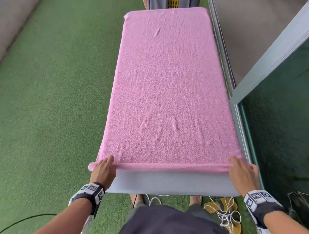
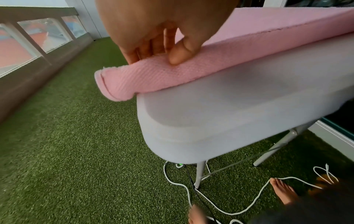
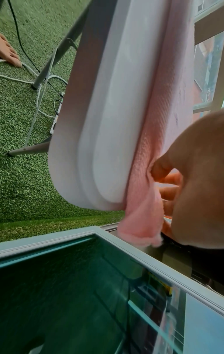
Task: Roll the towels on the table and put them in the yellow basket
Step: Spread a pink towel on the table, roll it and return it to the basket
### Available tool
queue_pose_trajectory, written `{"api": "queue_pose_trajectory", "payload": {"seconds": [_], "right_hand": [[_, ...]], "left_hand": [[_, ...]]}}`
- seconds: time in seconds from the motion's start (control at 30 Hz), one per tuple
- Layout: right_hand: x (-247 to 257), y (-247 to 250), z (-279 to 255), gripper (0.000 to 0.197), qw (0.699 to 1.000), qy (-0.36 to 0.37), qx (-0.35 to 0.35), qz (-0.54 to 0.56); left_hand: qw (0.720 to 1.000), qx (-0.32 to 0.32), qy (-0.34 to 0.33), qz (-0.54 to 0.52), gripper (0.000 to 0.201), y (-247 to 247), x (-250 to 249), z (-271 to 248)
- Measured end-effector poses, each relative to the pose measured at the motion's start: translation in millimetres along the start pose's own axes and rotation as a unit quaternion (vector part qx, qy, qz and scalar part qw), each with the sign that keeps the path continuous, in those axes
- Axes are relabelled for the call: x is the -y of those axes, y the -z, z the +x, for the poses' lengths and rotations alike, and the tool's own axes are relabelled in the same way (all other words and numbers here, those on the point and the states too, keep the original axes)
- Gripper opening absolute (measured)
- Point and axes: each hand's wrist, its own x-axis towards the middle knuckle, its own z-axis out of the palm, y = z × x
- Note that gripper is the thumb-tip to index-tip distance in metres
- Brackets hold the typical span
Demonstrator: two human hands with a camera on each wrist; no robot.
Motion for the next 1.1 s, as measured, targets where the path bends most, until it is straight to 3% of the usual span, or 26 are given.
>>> {"api": "queue_pose_trajectory", "payload": {"seconds": [0.07, 0.13, 0.27, 0.37, 0.5, 0.6, 0.7, 0.77, 0.83, 0.87, 0.93, 1.03, 1.1], "right_hand": [[2, 5, 2, 0.027, 0.999, -0.019, -0.046, 0.019], [6, 7, 1, 0.007, 0.996, -0.003, -0.075, 0.049], [8, -7, -13, 0.034, 0.994, 0.048, 0.017, 0.095], [6, -12, -22, 0.025, 0.998, 0.05, 0.011, 0.046], [6, -13, -18, 0.046, 0.998, 0.036, 0.007, 0.044], [5, -7, -4, 0.036, 0.999, 0.019, -0.002, 0.046], [13, 6, 19, 0.021, 1.0, 0.018, 0.006, 0.009], [16, 9, 34, 0.025, 0.999, 0.011, 0.035, 0.006], [15, 12, 46, 0.012, 0.999, -0.009, 0.034, 0.01], [15, 14, 50, 0.012, 1.0, -0.015, 0.017, 0.008], [16, 16, 53, 0.02, 1.0, -0.008, -0.01, 0.011], [17, 13, 50, 0.041, 0.997, 0.024, 0.032, 0.065], [17, 13, 43, 0.039, 0.997, 0.042, 0.05, 0.04]], "left_hand": [[0.999, -0.03, 0.026, 0.019, 0.019, 3, -1, 7], [0.998, -0.04, 0.03, 0.046, 0.021, -4, 2, 10], [1.0, -0.026, 0.004, -0.012, 0.033, -25, 2, 6], [1.0, -0.005, 0.004, 0.012, 0.037, -19, -2, -6], [1.0, -0.023, 0.014, 0.003, 0.036, -16, 6, 1], [0.999, -0.034, -0.017, -0.006, 0.008, -7, 5, 11], [1.0, -0.002, -0.017, 0.003, 0.027, 7, -3, 29], [1.0, 0.02, -0.006, 0.011, 0.021, 12, -9, 41], [1.0, 0.006, 0.013, 0.026, 0.006, 16, -13, 50], [0.999, -0.012, 0.023, 0.034, 0.012, 17, -14, 54], [0.999, -0.029, 0.027, 0.032, 0.019, 15, -14, 59], [0.999, -0.003, -0.029, 0.026, 0.028, 9, -18, 55], [0.999, 0.008, -0.037, 0.035, 0.035, 3, -17, 48]]}}
